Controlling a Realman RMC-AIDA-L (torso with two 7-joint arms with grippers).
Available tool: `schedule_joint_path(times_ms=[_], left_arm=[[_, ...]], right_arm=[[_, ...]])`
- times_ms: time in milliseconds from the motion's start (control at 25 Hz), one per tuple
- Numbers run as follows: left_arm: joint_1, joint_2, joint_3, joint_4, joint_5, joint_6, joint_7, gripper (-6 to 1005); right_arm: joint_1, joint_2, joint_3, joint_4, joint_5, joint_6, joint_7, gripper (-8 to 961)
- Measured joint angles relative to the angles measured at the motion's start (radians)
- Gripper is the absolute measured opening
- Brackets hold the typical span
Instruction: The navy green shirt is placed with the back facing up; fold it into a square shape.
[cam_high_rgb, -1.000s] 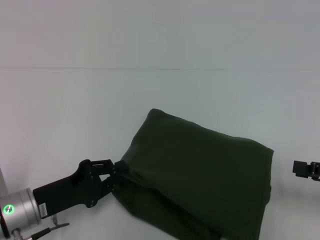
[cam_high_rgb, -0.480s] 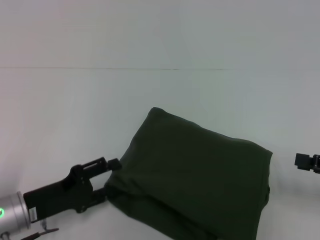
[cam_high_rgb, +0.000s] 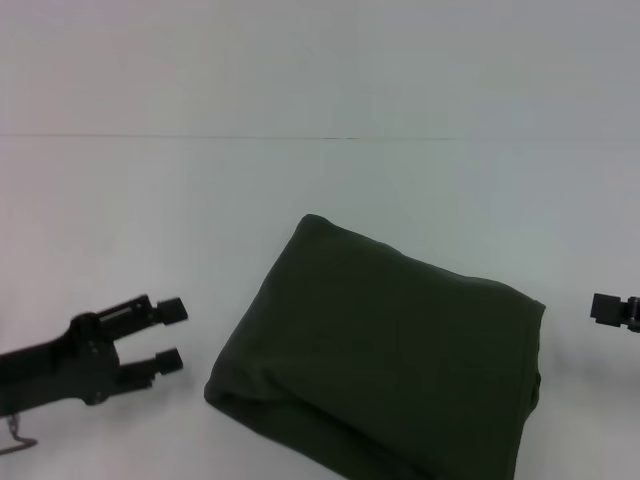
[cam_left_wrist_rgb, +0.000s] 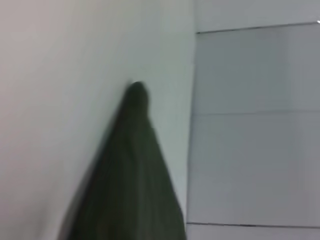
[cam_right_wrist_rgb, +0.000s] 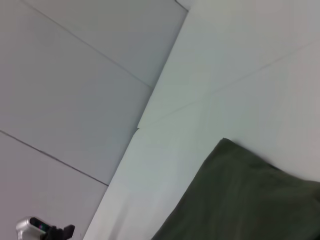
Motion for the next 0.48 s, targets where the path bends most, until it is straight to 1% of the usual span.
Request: schedule_joint_path(times_ms=[40, 120, 240, 360, 480], left_arm=[[-0.006, 0.002, -0.005, 0.008, 0.000, 0.010, 0.002, 878], [-0.041, 0.002, -0.008, 0.015, 0.000, 0.021, 0.023, 878], [-0.109, -0.008, 0.013, 0.008, -0.001, 0.002, 0.088, 879], [-0.162, -0.023, 0.064, -0.004, 0.000, -0.050, 0.158, 879], [-0.188, -0.035, 0.146, 0.000, 0.000, -0.092, 0.235, 878]], right_arm=[[0.000, 0.002, 0.000, 0.000, 0.002, -0.004, -0.006, 551], [0.000, 0.009, -0.001, -0.001, 0.008, -0.018, -0.032, 552], [0.000, 0.022, -0.001, 0.000, 0.016, -0.043, -0.080, 552], [0.000, 0.040, -0.009, 0.000, 0.015, -0.057, -0.145, 552], [-0.009, 0.053, -0.025, 0.001, 0.011, -0.081, -0.270, 559]])
